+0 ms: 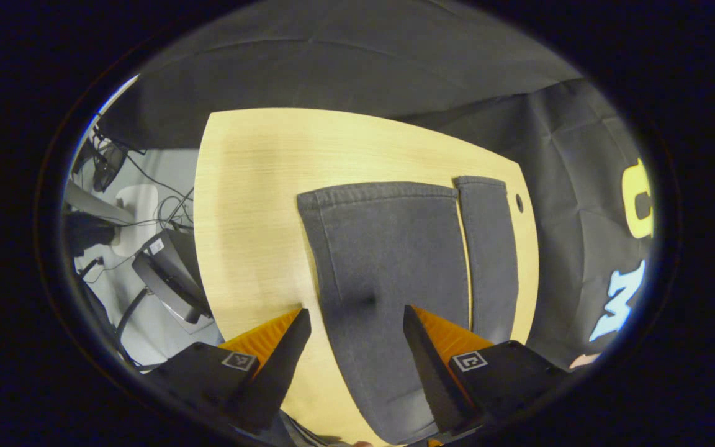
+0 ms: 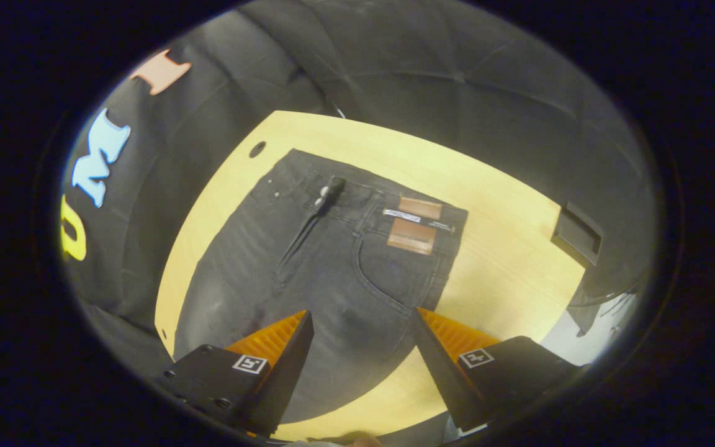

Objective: Grasp the waist and the cuffs of the jeans and fold them to make the two legs overlap; first hold the waist and fold one-third of the jeans toward the cuffs, then hold the cuffs and fold the remaining one-third in the same direction to finish folding.

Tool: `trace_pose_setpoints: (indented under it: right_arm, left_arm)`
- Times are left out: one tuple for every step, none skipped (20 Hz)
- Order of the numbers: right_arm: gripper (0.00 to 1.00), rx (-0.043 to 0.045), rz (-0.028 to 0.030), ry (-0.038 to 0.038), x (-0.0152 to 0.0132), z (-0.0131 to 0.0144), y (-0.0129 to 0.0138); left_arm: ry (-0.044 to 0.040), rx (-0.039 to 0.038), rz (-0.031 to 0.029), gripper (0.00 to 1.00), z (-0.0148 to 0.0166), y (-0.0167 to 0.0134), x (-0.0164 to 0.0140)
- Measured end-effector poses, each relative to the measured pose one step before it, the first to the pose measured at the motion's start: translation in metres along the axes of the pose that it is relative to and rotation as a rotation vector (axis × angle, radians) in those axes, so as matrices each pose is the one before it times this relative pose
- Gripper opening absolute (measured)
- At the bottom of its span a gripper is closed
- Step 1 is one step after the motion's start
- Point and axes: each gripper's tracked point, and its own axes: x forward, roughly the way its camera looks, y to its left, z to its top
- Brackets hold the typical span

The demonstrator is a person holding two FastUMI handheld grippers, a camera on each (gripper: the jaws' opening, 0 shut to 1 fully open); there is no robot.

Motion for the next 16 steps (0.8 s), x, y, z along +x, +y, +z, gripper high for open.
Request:
trace_pose_setpoints:
  right_arm:
    - [0.96, 0.03388, -0.00333, 0.00520, -0.00042, 0.00295, -0.00388]
    - [0.95, 0.03419, -0.00308, 0.00687, 0.00031, 0.00241, -0.00447]
    - [0.95, 0.03060, -0.00393, 0.00391, 0.00400, 0.00205, -0.00383]
    - [0.95, 0.02546, -0.00749, 0.00289, 0.00328, 0.00153, -0.00353]
    - [0.95, 0.01759, -0.01528, 0.00483, 0.00183, 0.00153, -0.00384]
    - [0.96, 0.01543, -0.01845, 0.00215, 0.00328, -0.00069, -0.00402]
    - [0.96, 0.00655, -0.00745, 0.00938, 0.00437, -0.00010, -0.00089]
    - [0.95, 0.00452, -0.00408, 0.01132, 0.00347, -0.00237, 0.00007]
    - [0.96, 0.00146, -0.00295, 0.00916, 0.00446, -0.00107, 0.00103]
    - [0.95, -0.00029, -0.01183, 0.01087, 0.00486, -0.00263, -0.00085]
    - [0.96, 0.00177, -0.01235, 0.01150, 0.00414, -0.00204, -0.00055]
    - [0.96, -0.00206, -0.01526, 0.01414, 0.00105, -0.00188, 0.00007]
    - [0.96, -0.00357, -0.00257, -0.01153, -0.00014, 0.00260, 0.00257]
    - [0.96, -0.00804, -0.00242, 0.00959, 0.00374, -0.00111, 0.00360]
    - [0.96, -0.01271, -0.01696, -0.00072, 0.00079, 0.00156, 0.00079]
    - [0.97, -0.01154, -0.00129, 0.01123, 0.00264, -0.00175, 0.00440]
  left_arm:
    - [0.00338, -0.01178, -0.00864, 0.99, -0.00028, -0.00072, 0.00330]
    - [0.00730, -0.01015, -0.00479, 0.98, -0.00070, -0.00198, 0.00255]
    - [-0.00117, -0.00020, -0.00860, 0.99, 0.00081, -0.00274, 0.00229]
    - [-0.00281, 0.00786, -0.00407, 0.98, 0.00109, -0.00181, 0.00163]
    - [0.00271, 0.00832, 0.00082, 0.94, -0.00064, -0.00155, 0.00039]
    - [0.00242, 0.00950, -0.00250, 0.94, -0.00120, -0.00297, 0.00109]
    - [0.00274, 0.00776, 0.00095, 0.98, -0.00138, -0.00278, 0.00111]
    - [0.00126, 0.00306, -0.00313, 0.96, 0.00010, -0.00397, 0.00356]
    - [0.00229, -0.00114, -0.00133, 0.94, 0.00116, -0.00071, 0.00080]
    - [0.00185, -0.00805, -0.00810, 0.98, 0.00109, -0.00301, 0.00162]
    - [0.00311, -0.00834, -0.00409, 0.98, 0.00079, -0.00041, 0.00091]
    - [0.00457, -0.00772, -0.00620, 1.00, 0.00050, -0.00186, 0.00032]
    - [0.00198, -0.00761, -0.00555, 0.98, 0.00095, -0.00129, -0.00006]
    - [0.00373, -0.00174, -0.00606, 0.96, -0.00027, -0.00165, 0.00231]
    - [0.00111, 0.00100, -0.00106, 0.94, -0.00003, -0.00076, 0.00055]
    - [0.00237, 0.00212, -0.00319, 0.98, -0.00054, -0.00226, 0.00121]
